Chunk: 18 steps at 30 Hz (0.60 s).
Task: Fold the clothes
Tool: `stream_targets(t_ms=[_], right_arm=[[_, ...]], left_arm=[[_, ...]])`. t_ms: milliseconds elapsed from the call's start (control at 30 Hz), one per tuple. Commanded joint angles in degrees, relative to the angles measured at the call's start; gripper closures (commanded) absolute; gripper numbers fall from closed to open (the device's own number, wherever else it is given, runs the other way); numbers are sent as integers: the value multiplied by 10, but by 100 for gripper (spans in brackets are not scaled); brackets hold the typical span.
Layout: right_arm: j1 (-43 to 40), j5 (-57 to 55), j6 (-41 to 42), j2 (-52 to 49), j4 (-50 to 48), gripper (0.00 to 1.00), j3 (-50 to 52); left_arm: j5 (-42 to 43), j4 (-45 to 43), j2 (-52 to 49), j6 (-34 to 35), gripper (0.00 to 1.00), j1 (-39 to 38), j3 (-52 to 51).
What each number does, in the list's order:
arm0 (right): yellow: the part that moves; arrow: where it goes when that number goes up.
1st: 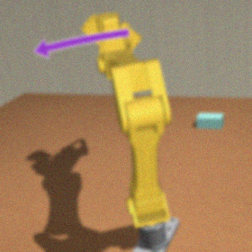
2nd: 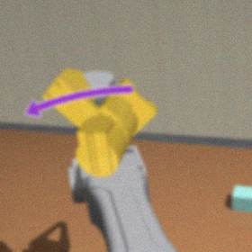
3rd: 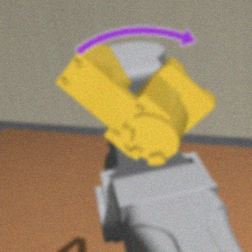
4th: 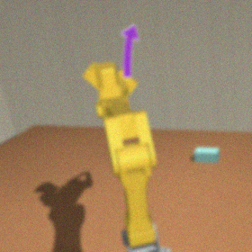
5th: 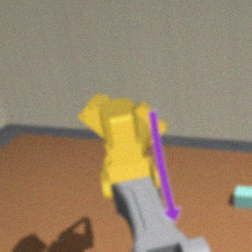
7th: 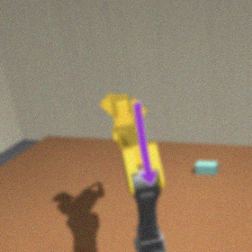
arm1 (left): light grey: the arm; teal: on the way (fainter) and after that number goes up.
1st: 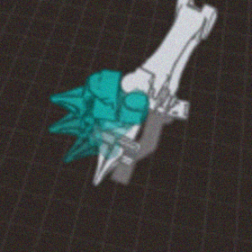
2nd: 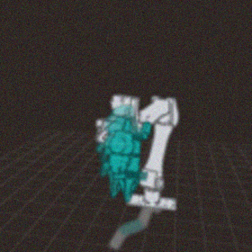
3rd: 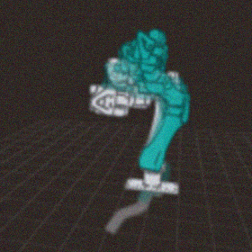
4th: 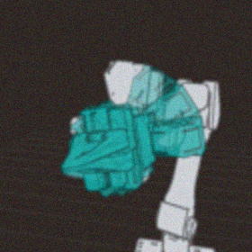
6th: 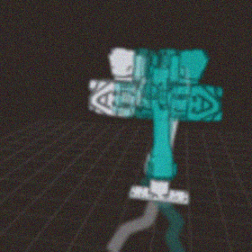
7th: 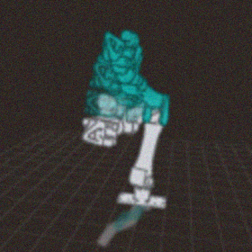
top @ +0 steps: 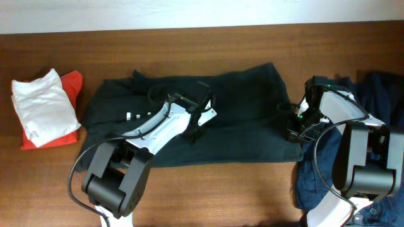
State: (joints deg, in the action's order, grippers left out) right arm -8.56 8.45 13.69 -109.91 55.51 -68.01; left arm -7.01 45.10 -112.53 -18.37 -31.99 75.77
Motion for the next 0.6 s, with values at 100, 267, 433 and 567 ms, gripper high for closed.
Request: stream_targets(t_ms=[100,267,433,567], right_arm=[[-1,-10,0,-1,0,83,6],[-1,-14,0,-1,0,83,6],[-1,-14,0,-1,0,83,6],[-1,-14,0,-1,2,83,6]], left_arm=[[-58,-92,-7,135,34,34,22],[-59,-47,0,174,34,40,40],[13,36,34,203,57,41,59],[23,35,34,206,92,41,15]])
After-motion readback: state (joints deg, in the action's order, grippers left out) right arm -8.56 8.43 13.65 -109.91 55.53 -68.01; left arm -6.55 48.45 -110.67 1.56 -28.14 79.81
